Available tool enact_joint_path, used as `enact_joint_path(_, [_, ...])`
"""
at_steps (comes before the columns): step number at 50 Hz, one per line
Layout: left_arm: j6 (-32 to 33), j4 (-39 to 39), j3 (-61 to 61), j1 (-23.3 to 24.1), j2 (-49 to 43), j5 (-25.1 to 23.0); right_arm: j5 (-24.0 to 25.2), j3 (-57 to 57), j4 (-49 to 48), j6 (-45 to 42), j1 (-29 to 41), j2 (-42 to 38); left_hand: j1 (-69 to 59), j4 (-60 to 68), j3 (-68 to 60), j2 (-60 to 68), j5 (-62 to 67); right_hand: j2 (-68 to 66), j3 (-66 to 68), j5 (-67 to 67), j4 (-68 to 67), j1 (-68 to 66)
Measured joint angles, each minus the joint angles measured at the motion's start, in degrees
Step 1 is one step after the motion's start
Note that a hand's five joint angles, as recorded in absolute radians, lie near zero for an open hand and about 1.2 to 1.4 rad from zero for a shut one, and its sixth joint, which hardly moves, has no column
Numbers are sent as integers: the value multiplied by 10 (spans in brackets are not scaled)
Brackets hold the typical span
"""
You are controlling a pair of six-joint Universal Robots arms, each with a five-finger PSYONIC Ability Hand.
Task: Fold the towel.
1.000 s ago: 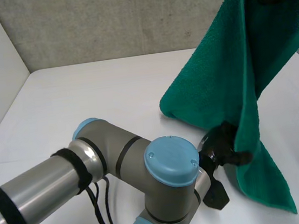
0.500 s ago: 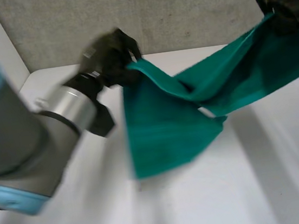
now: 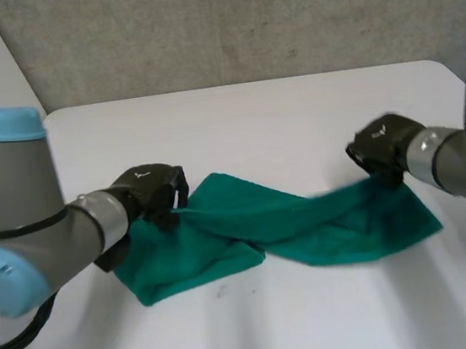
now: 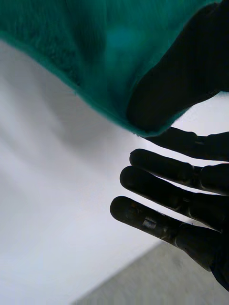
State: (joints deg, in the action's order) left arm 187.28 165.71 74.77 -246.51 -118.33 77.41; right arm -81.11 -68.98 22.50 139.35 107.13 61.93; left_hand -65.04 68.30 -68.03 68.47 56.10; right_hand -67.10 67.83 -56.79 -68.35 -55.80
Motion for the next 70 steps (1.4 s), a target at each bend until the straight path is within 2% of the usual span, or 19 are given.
enact_joint_path(6, [11, 26, -155, 0, -41, 28, -12, 122, -101, 55, 7, -28, 0, 2, 0, 0, 0, 0, 0, 0, 0, 0])
enact_joint_path(9, [10, 78, -228, 0, -30, 39, -26, 178, -175, 98, 9, -26, 0, 2, -1, 1, 0, 0, 0, 0, 0, 0])
enact_joint_path(10, [9, 121, -257, -1, -13, 47, -37, 204, -231, 128, 9, -16, 0, 2, -1, 1, 0, 0, 0, 0, 0, 0])
enact_joint_path(13, [8, 189, -278, -2, 19, 59, -52, 219, -301, 161, 9, 8, 0, 2, -1, 1, 0, 0, 0, 0, 0, 0])
enact_joint_path(16, [8, 233, -278, -2, 43, 66, -58, 217, -346, 179, 9, 32, 0, 2, -1, 1, 0, 0, 0, 0, 0, 0])
enact_joint_path(17, [7, 288, -250, -3, 86, 73, -60, 198, -394, 195, 8, 71, 0, 2, -1, 1, 0, 0, 0, 0, 0, 0])
enact_joint_path(23, [7, 323, -132, -5, 163, 77, -33, 110, -412, 198, 8, 137, 0, 2, -1, 1, 0, 0, 0, 0, 0, 0])
enact_joint_path(32, [7, 308, 67, -3, 218, 78, 8, -29, -356, 170, 2, 196, 0, 2, -2, 1, 0, 0, 0, 0, 0, 0])
enact_joint_path(33, [6, 301, 130, -1, 221, 77, 15, -94, -317, 145, 0, 204, 0, 2, -2, 2, 0, 0, 0, -1, 0, 0])
enact_joint_path(40, [6, 290, 258, 12, 175, 77, 21, -245, -263, 77, -1, 179, 0, 2, -2, 2, 0, 0, 0, -2, 0, 0])
enact_joint_path(46, [5, 262, 286, 33, 115, 80, 20, -294, -264, 62, 0, 126, 0, 2, -2, 2, 0, 0, 0, -2, 0, 0])
enact_joint_path(51, [3, 185, 287, 47, 82, 82, 20, -314, -269, 63, -1, 98, 0, 2, -2, 2, 0, 0, 0, -2, 0, 0])
enact_joint_path(54, [2, 125, 282, 56, 82, 80, 20, -323, -271, 64, -2, 101, 0, 3, -2, 2, 0, 0, 0, -2, 0, 0])
enact_joint_path(59, [3, 83, 277, 74, 107, 79, 20, -333, -273, 63, -3, 117, 0, 2, -2, 2, 0, 0, 0, -2, 0, 0])
enact_joint_path(60, [4, 79, 276, 78, 116, 79, 20, -334, -274, 62, -3, 120, 24, -27, 26, -28, -22, 0, 0, -2, 0, 0])
enact_joint_path(65, [11, 87, 266, 87, 160, 77, 21, -340, -282, 59, -3, 126, 492, -482, 472, -480, -456, 0, 0, -2, 0, 0])
enact_joint_path(68, [27, 104, 249, 84, 173, 75, 22, -341, -288, 59, -4, 126, 492, -482, 472, -480, -456, 0, 0, -2, 0, 0])
enact_joint_path(69, [31, 107, 245, 83, 174, 75, 22, -341, -289, 58, -4, 126, 541, -567, 558, -566, -534, 0, 0, -2, 0, 0])
enact_joint_path(70, [31, 107, 245, 83, 174, 75, 22, -341, -289, 58, -4, 126, 541, -567, 558, -566, -534, 0, 0, -2, 0, 0])
